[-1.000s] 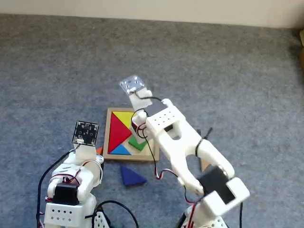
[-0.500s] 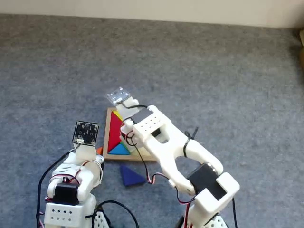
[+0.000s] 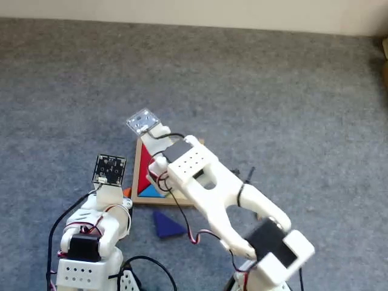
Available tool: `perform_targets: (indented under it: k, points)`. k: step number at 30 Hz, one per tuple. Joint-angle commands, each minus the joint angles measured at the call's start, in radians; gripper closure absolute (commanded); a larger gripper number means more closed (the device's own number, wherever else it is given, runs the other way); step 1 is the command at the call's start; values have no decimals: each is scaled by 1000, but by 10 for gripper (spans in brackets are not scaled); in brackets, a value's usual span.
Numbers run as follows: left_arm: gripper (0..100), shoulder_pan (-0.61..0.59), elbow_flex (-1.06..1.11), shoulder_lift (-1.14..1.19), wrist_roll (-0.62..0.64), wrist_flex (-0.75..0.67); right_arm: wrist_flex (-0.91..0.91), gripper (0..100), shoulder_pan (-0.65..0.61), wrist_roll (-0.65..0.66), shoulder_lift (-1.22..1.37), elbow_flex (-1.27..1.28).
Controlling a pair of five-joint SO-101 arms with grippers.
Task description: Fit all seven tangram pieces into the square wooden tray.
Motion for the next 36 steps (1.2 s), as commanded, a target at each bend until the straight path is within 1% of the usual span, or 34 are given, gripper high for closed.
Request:
perform_targets:
  k: [1,9,15,17,20,22,23,25,29,34,36]
  points:
    - [991,-1,21,1,9,5,73,971,59,-2,-142,-35]
    - [991,-1,21,1,9,5,275,971,225,-3,-361,-35]
    - [991,-1,21,1,9,5,478,961,375,-8,-412,-33]
    - [991,-1,21,1,9,5,542,908,429,-5,-409,-33]
    - [991,-1,21,1,9,5,599,789,498,-2,-420,19]
    - [991,-1,21,1,9,5,596,733,507,18,-420,81]
    - [991,-1,21,1,9,5,588,724,507,60,-418,117]
    - [991,-1,21,1,9,5,545,724,510,141,-420,202]
    - [991,-1,21,1,9,5,429,724,522,221,-420,338]
    - [991,-1,21,1,9,5,309,724,568,227,-410,412]
    - [991,-1,21,1,9,5,275,724,608,198,-409,417]
